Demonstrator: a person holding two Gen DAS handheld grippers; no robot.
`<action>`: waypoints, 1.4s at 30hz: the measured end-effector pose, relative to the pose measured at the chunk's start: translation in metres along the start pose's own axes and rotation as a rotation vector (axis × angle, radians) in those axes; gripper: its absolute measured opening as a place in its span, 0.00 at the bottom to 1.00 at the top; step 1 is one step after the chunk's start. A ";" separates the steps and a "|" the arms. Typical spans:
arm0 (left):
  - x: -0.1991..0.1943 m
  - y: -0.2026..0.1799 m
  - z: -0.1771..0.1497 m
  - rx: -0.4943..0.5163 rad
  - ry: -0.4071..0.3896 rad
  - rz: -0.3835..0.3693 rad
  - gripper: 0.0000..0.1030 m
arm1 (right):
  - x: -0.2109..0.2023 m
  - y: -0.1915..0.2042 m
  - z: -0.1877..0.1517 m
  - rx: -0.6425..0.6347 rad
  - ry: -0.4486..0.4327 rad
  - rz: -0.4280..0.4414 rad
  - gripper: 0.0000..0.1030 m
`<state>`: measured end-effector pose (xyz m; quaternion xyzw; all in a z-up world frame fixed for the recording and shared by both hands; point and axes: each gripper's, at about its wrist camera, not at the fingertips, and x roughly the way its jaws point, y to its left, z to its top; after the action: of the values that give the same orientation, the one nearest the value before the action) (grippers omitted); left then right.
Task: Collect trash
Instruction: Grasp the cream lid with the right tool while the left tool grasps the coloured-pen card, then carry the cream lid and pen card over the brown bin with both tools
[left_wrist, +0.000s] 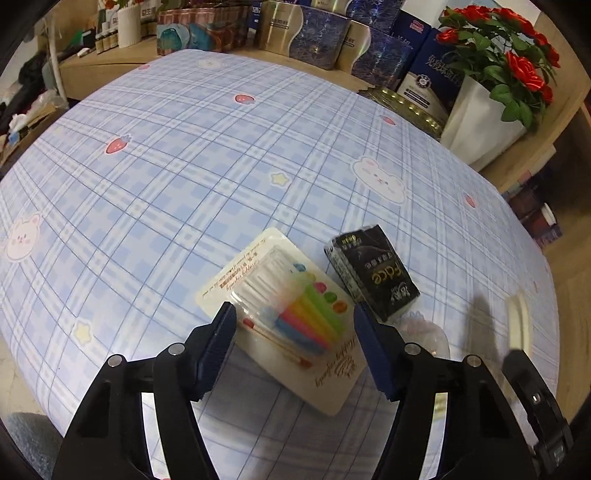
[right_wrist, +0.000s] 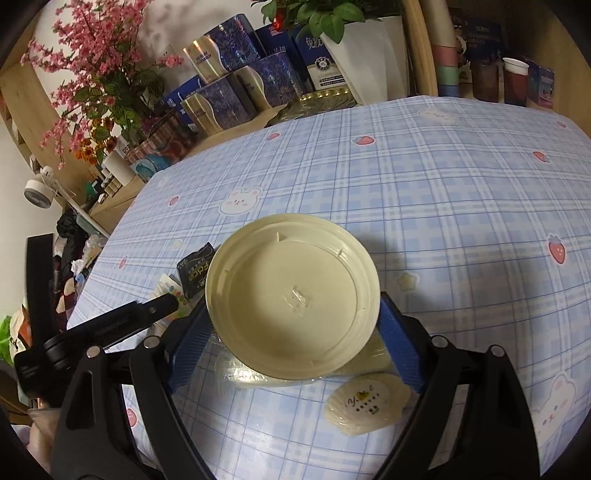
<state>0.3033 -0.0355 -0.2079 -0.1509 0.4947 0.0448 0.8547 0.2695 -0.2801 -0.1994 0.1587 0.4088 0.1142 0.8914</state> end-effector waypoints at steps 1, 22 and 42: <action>0.001 -0.001 0.001 0.002 -0.004 0.011 0.62 | -0.001 -0.001 0.000 0.002 -0.002 0.001 0.82; -0.015 0.020 -0.038 0.559 0.018 -0.198 0.45 | -0.031 0.007 -0.016 -0.047 -0.048 0.022 0.82; -0.037 0.035 -0.063 0.519 0.030 -0.197 0.45 | -0.056 0.025 -0.046 -0.062 -0.056 0.016 0.82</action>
<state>0.2240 -0.0185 -0.2135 0.0251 0.4852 -0.1691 0.8576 0.1966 -0.2671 -0.1799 0.1375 0.3785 0.1295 0.9061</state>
